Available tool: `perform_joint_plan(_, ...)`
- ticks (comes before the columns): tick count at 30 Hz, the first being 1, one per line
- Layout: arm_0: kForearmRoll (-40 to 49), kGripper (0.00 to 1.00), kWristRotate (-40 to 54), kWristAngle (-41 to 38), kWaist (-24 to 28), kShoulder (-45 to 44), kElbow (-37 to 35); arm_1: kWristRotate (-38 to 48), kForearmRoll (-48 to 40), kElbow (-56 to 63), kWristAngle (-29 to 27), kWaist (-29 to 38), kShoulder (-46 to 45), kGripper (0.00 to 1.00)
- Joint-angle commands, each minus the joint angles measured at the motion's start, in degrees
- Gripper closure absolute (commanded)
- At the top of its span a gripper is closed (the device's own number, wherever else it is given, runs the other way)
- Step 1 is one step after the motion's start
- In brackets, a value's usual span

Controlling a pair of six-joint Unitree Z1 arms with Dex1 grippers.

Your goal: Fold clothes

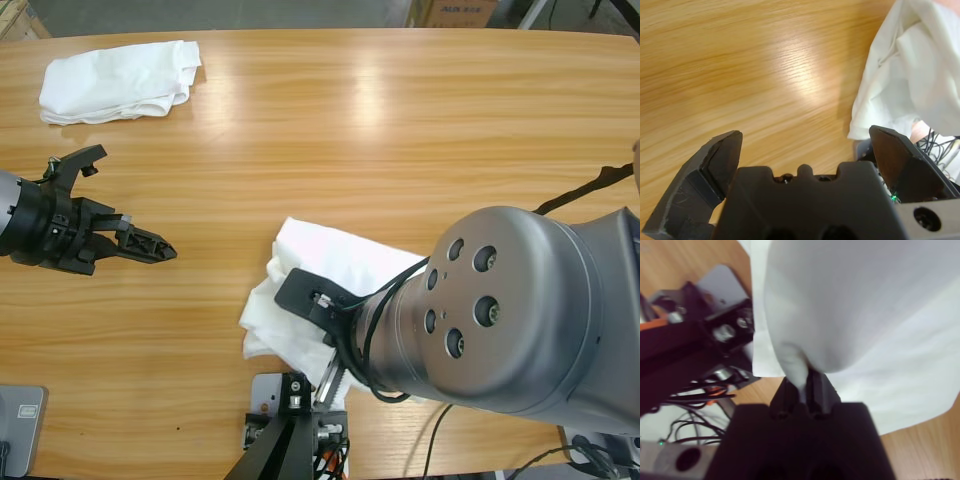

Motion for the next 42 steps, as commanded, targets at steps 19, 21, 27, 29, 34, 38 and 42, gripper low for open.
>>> perform_joint_plan(19, 12.4, 0.500, 12.7, 0.4, -2.4, 3.9, -19.8, 21.4, -5.4, 14.9, -3.1, -11.8, -23.5, 1.000)
perform_joint_plan(21, 17.7, 0.875, 13.7, 0.4, -4.3, 6.7, -26.8, 20.7, -7.5, 18.3, -2.4, -15.1, -25.0, 1.000)
perform_joint_plan(27, 19.8, 1.000, 13.7, -2.4, -9.3, 13.3, -38.6, 20.9, -14.1, 24.2, 8.2, -23.0, -23.3, 1.000)
perform_joint_plan(29, 19.9, 1.000, 10.1, -3.3, -11.6, 15.2, -40.4, 20.7, -17.0, 25.3, 11.5, -23.1, -21.6, 1.000)
perform_joint_plan(34, 17.8, 1.000, 1.9, -8.1, -14.1, 21.7, -42.3, 19.9, -22.1, 27.6, 14.9, -23.2, -19.3, 1.000)
perform_joint_plan(38, 15.4, 1.000, -2.9, -9.5, -15.2, 25.5, -41.8, 19.8, -25.0, 31.0, 16.1, -23.7, -19.0, 1.000)
perform_joint_plan(42, 15.0, 1.000, -4.8, -10.6, -15.7, 27.1, -38.5, 19.9, -25.5, 32.3, 16.2, -23.9, -19.1, 1.000)
